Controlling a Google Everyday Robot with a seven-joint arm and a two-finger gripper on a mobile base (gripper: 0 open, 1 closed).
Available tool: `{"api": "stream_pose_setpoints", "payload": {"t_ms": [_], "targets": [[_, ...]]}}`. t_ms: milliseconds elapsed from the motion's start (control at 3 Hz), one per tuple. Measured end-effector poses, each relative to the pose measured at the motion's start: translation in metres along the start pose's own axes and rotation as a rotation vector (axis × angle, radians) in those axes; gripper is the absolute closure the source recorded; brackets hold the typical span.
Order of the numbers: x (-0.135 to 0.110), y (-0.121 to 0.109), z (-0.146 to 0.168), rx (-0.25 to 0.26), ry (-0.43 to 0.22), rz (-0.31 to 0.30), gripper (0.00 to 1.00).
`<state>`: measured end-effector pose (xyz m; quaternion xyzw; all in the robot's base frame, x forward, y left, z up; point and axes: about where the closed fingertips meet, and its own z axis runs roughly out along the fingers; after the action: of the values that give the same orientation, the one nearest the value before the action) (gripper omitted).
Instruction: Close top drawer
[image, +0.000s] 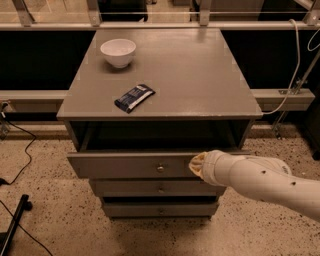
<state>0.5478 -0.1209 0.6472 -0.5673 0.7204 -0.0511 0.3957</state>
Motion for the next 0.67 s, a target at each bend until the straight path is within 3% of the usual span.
{"api": "stream_pose_setpoints", "payload": {"t_ms": [333,667], "targets": [[-0.002,-0.014,0.012,0.016,-0.086,-0.033,1.00],[0.001,-0.025,0.011,-0.026,-0.189,0.024,1.00]]}}
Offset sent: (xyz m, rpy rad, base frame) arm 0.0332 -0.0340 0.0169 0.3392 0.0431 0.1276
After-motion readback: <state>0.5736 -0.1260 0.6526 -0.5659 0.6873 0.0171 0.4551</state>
